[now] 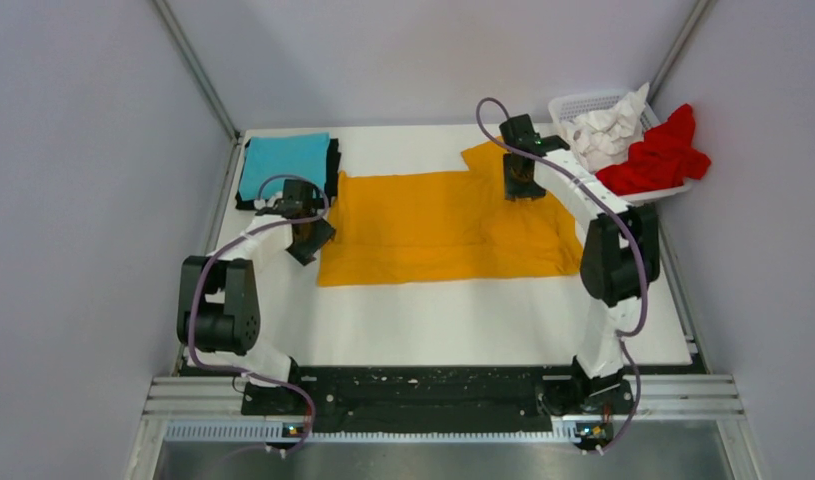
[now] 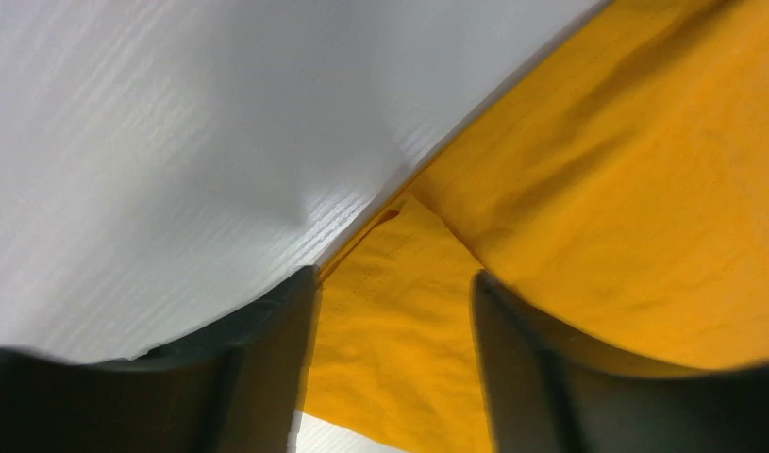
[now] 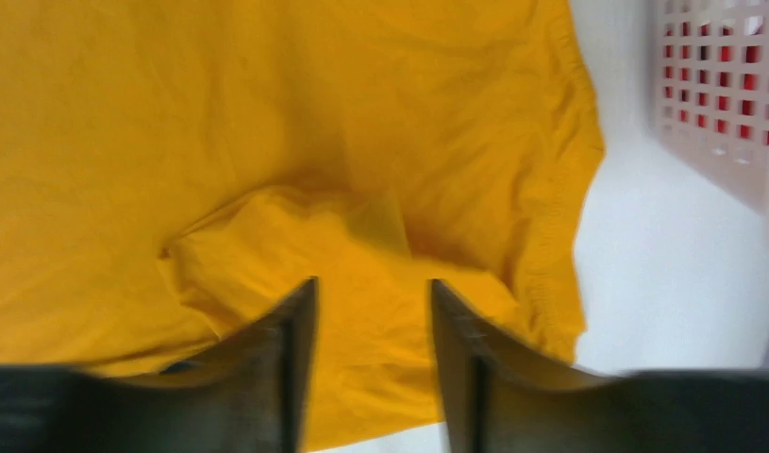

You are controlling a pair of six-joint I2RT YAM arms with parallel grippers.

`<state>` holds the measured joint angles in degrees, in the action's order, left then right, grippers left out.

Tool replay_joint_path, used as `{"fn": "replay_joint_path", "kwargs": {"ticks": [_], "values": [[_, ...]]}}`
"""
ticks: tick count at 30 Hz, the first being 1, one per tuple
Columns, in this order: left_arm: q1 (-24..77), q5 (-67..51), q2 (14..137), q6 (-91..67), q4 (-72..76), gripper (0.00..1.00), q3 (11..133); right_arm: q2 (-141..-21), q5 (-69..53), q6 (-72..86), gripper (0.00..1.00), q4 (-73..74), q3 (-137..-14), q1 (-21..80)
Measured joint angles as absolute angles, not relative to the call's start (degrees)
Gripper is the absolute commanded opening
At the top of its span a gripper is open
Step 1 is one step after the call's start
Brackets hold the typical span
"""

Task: Fold and stack the t-shirts
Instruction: Fold the flattened tshirt in 1/3 of the way

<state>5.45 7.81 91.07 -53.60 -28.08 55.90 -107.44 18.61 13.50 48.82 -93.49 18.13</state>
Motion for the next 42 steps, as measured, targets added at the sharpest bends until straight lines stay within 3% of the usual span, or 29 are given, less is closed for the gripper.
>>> {"fn": "replay_joint_path", "kwargs": {"ticks": [1, 2, 6, 7, 17, 24, 34, 42], "values": [[5.37, 8.01, 91.20, -53.47, -28.27, 0.95, 56.27, -109.47, 18.85, 13.67, 0.67, 48.38, -94.89, 18.02], [5.28, 8.27, 91.24, -53.45, -28.42, 0.98, 56.82, -111.79, 19.14, 13.76, 0.74, 48.21, -96.55, 17.87], [5.17, 8.60, 91.18, -52.49, -29.78, 0.99, 59.77, -116.14, 19.51, 15.46, 0.96, 47.83, -100.36, 17.67], [5.17, 8.56, 91.00, -52.23, -30.04, 0.99, 60.49, -116.05, 19.53, 15.77, 0.98, 47.64, -100.16, 17.67], [6.24, -1.54, 89.45, -49.50, -27.29, 0.99, 59.20, -96.49, 11.66, 20.08, 0.99, 38.74, -76.71, 17.50], [7.77, -8.49, 96.23, -49.01, -22.57, 0.99, 56.95, -97.58, 5.02, 23.86, 0.99, 29.15, -66.06, 15.44], [7.88, -8.56, 92.55, -49.47, -15.88, 0.99, 51.35, -92.31, 4.67, 28.84, 0.99, 18.31, -51.64, 12.21], [11.20, -5.63, 80.97, -53.45, -16.67, 0.99, 40.51, -74.72, 4.05, 34.65, 0.99, 27.64, -37.45, 12.21]]}}
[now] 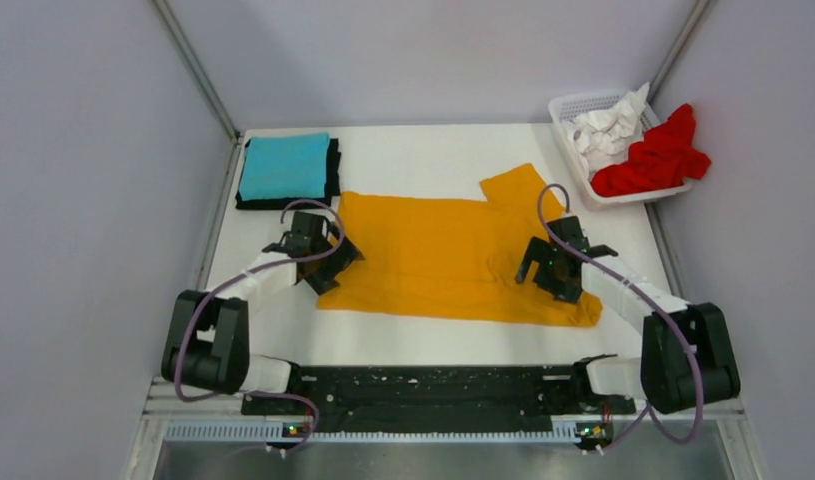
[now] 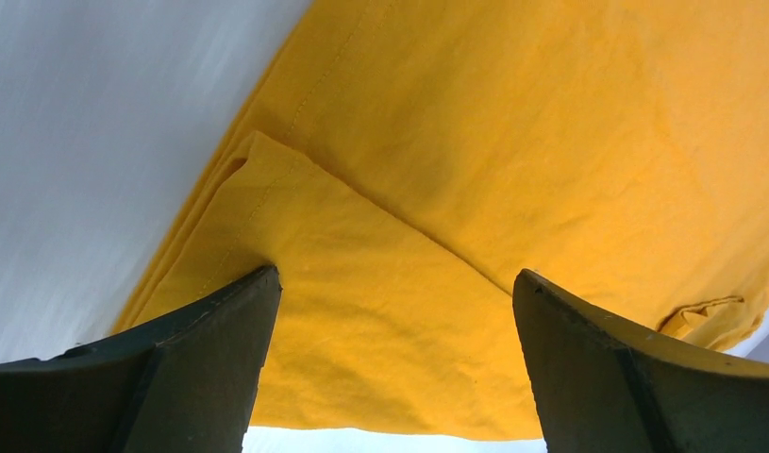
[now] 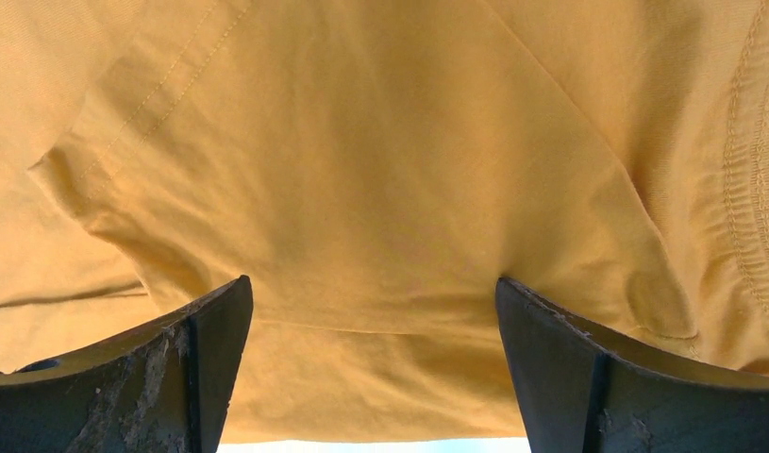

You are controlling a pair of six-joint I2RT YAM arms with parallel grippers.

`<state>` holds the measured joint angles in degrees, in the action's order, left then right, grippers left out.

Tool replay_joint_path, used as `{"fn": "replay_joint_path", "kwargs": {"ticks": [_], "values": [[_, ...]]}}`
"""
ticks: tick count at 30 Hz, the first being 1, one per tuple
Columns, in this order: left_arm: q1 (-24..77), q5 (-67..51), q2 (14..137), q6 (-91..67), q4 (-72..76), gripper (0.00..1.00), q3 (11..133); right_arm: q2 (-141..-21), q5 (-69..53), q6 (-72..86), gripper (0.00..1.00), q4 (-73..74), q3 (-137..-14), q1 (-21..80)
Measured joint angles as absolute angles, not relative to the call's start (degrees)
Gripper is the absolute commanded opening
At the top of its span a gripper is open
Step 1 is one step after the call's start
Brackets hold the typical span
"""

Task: Fold and stack the t-shirts
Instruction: Fold the flattened tshirt in 1/3 of the way, then grab the side of the flattened tshirt furthest away from the robot with both arms

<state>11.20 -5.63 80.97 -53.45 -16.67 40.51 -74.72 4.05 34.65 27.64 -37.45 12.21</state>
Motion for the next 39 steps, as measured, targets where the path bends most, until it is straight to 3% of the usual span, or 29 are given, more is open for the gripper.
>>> {"fn": "replay_joint_path", "kwargs": {"ticks": [8, 17, 29, 39], "values": [[15.20, -1.34, 62.35, -61.54, -26.37, 0.99, 28.88, -61.21, 1.69, 39.03, 0.99, 41.47, -31.97, 12.21], [16.82, 1.17, 50.61, -68.14, -32.01, 0.99, 23.66, -59.00, -0.91, 40.36, 0.99, 44.34, -31.42, 12.25], [18.22, 4.43, 49.95, -70.91, -39.70, 0.99, 25.93, -54.00, -0.69, 42.65, 0.99, 49.52, -31.31, 12.67], [17.87, 16.88, 64.79, -60.12, -40.64, 0.99, 47.86, -54.83, 6.02, 34.79, 0.99, 36.51, -43.33, 12.75]]}}
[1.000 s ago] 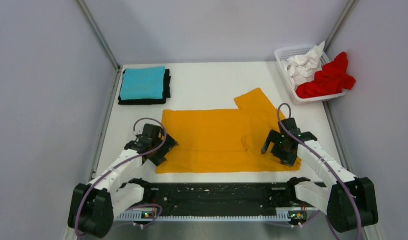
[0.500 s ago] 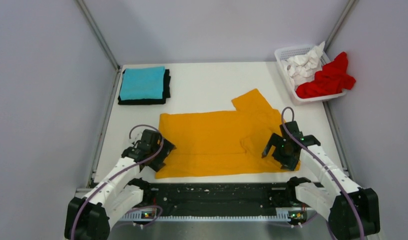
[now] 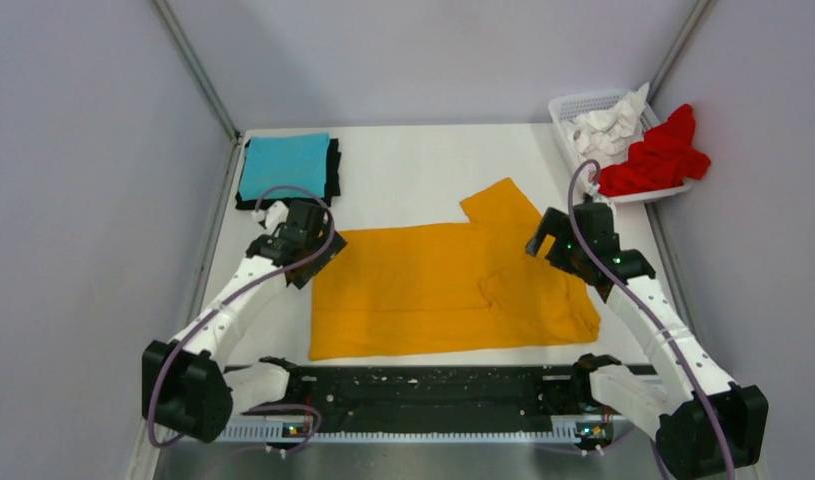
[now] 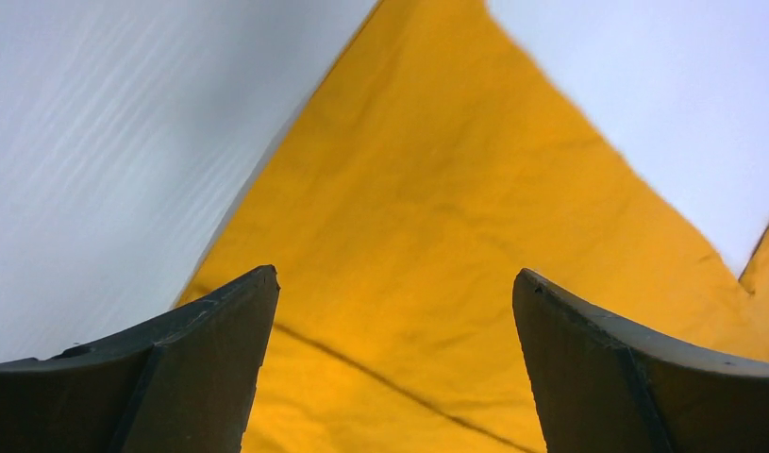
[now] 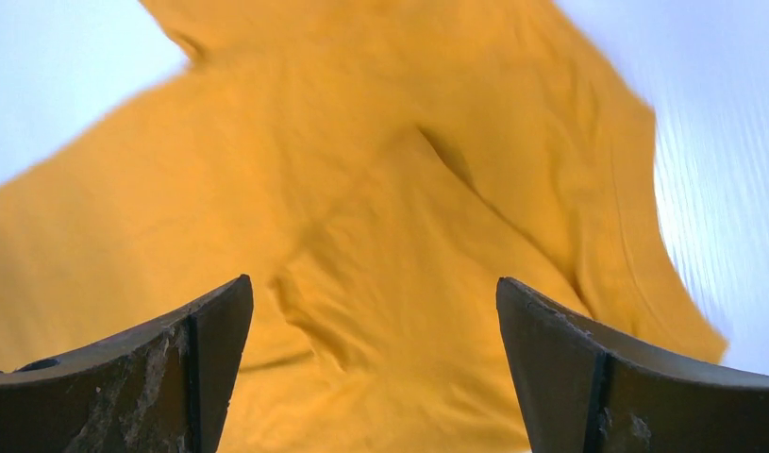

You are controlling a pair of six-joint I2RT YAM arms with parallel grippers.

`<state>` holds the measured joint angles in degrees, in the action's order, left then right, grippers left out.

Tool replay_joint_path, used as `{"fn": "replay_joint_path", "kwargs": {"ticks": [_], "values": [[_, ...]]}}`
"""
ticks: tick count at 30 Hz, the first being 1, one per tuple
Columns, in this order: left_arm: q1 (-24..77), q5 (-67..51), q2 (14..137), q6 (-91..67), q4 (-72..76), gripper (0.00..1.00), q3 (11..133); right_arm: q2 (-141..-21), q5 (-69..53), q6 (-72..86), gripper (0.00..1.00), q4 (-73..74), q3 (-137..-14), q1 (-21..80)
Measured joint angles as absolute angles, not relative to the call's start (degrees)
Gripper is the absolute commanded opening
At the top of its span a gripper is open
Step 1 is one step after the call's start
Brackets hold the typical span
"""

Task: Fold and stack the t-shirts
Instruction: Grab the side of the flattened tshirt furthest away from the robot with both arms

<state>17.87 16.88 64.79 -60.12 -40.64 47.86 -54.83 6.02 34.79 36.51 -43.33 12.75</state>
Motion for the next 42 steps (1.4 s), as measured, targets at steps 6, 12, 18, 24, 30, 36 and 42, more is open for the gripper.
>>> {"fn": "replay_joint_path", "kwargs": {"ticks": [6, 12, 18, 24, 30, 36, 42], "values": [[11.22, 15.46, 80.51, -52.42, -34.02, 0.94, 56.82, -66.74, 5.91, 29.10, 0.99, 24.73, -51.20, 12.75], [6.44, 13.28, 97.51, -47.46, -33.95, 0.81, 70.43, -83.20, 6.22, 25.32, 0.99, 19.68, -64.18, 12.75], [6.39, 14.24, 106.45, -46.11, -37.50, 0.65, 79.68, -99.53, 7.07, 21.52, 0.99, 17.47, -78.08, 12.75], [6.39, 14.63, 110.19, -46.48, -41.71, 0.54, 79.94, -111.20, 8.29, 18.13, 0.99, 16.91, -88.23, 12.75], [6.39, 14.90, 111.66, -47.00, -42.96, 0.49, 79.94, -119.07, 8.93, 15.57, 0.99, 16.73, -95.83, 12.75], [6.39, 15.33, 113.06, -48.14, -43.44, 0.49, 80.71, -123.28, 8.40, 13.96, 0.98, 15.77, -98.80, 12.75], [6.39, 15.99, 114.76, -48.62, -45.50, 0.49, 83.26, -127.48, 7.16, 11.84, 0.97, 15.84, -102.15, 13.06]]}}
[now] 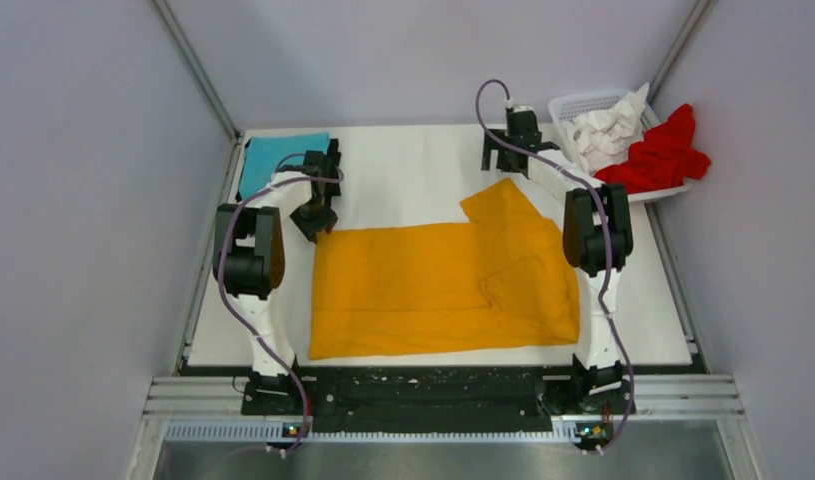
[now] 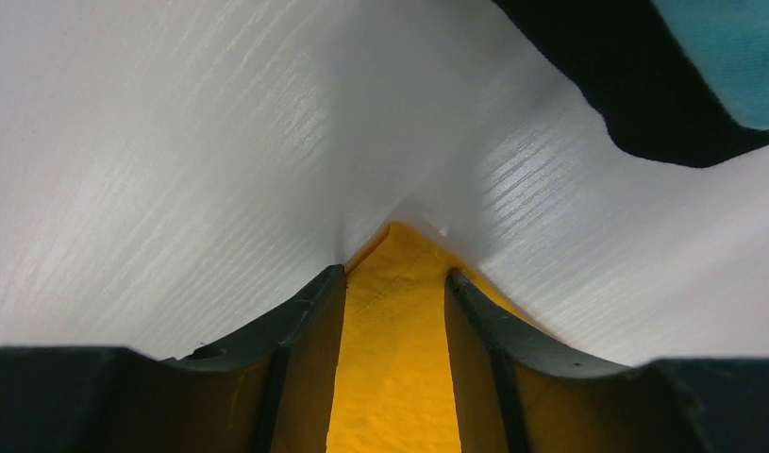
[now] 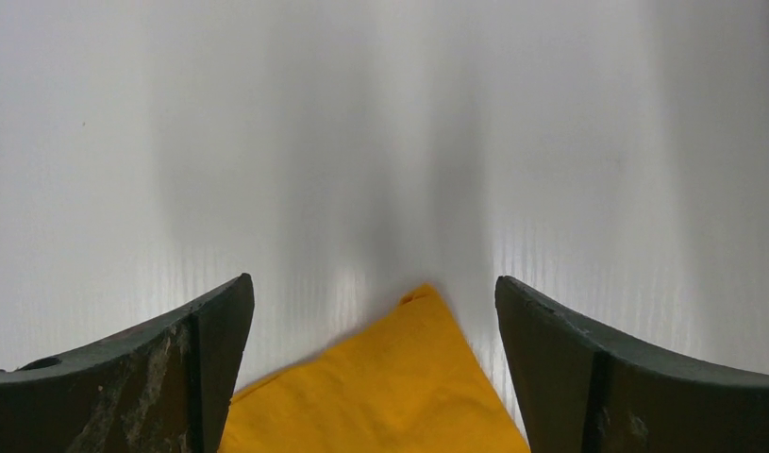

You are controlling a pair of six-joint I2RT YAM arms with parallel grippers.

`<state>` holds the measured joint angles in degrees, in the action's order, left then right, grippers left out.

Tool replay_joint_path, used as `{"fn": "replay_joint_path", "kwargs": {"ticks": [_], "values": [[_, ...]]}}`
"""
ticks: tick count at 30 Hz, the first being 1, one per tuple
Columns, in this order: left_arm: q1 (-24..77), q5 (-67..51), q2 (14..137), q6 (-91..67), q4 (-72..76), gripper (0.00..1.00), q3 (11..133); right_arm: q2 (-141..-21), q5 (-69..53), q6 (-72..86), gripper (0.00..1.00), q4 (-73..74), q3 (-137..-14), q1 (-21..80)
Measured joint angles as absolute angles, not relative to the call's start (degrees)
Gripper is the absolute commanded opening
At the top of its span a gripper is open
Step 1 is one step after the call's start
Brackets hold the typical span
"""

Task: Fold and stack the t-shirts
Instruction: Grab the side of the flattened tshirt furthest away from the robot with both arms

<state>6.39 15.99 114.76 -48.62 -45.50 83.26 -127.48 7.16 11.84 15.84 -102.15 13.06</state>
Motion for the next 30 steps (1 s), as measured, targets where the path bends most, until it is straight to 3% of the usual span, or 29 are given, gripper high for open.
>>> {"fn": "replay_joint_path", "kwargs": {"ticks": [17, 30], "values": [[4.56, 17.06, 114.89, -49.78, -45.74, 0.49, 84.31, -128.68, 9.45, 7.05, 0.97, 16.05, -102.02, 16.34], [4.27, 12.43, 115.55, -49.17, -43.77, 0.41, 84.60, -128.68, 10.83, 7.01, 0.97, 15.88, -101.71, 16.34]]}}
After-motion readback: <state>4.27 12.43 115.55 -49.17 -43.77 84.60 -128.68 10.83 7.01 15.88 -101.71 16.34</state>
